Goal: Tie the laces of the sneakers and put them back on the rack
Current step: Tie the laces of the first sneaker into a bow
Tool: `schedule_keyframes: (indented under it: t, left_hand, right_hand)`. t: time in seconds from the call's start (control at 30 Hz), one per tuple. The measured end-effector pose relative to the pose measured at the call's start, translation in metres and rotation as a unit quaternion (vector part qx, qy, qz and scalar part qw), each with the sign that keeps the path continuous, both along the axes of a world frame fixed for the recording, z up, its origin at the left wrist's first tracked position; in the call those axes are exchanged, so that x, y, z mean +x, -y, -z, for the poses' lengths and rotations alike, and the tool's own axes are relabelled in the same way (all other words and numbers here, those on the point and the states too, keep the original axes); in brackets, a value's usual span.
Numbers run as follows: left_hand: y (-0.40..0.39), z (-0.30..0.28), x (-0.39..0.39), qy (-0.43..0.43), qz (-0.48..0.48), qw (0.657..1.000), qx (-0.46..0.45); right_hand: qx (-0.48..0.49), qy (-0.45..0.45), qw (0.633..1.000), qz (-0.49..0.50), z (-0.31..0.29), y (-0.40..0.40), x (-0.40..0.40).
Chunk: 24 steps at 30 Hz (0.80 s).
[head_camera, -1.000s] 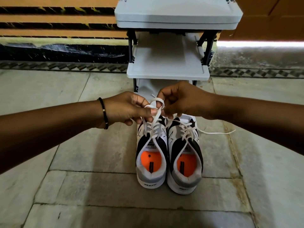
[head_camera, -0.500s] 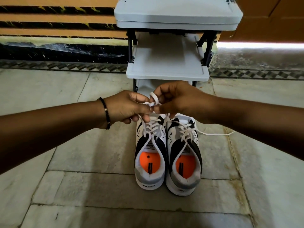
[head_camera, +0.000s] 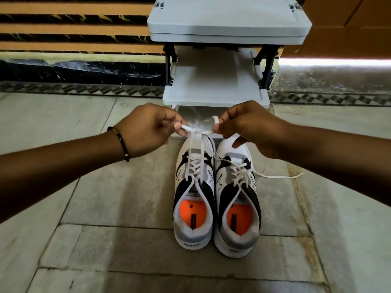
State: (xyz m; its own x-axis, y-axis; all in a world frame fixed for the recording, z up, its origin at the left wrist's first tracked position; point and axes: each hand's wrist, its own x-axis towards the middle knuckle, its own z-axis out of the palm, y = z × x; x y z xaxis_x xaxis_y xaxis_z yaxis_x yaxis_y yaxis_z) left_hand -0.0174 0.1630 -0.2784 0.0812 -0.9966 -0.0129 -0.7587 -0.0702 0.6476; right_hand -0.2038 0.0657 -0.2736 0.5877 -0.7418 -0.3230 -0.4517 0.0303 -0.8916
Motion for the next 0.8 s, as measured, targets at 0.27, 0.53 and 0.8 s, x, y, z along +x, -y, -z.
schedule_keyframes:
  t: [0.27, 0.53, 0.8]
  left_hand:
    - [-0.012, 0.052, 0.052, 0.103, -0.068, 0.985, 0.118]
    - [-0.019, 0.080, 0.021, 0.183, 0.034, 0.973, 0.134]
    - [-0.005, 0.103, -0.013, 0.053, 0.017, 0.997, 0.050]
  right_hand:
    - [0.007, -0.144, 0.987, 0.076, 0.038, 0.016, -0.023]
    - [-0.293, -0.207, 0.933, -0.034, 0.054, -0.001, -0.014]
    - [-0.240, -0.196, 0.934, -0.181, 0.082, -0.030, 0.016]
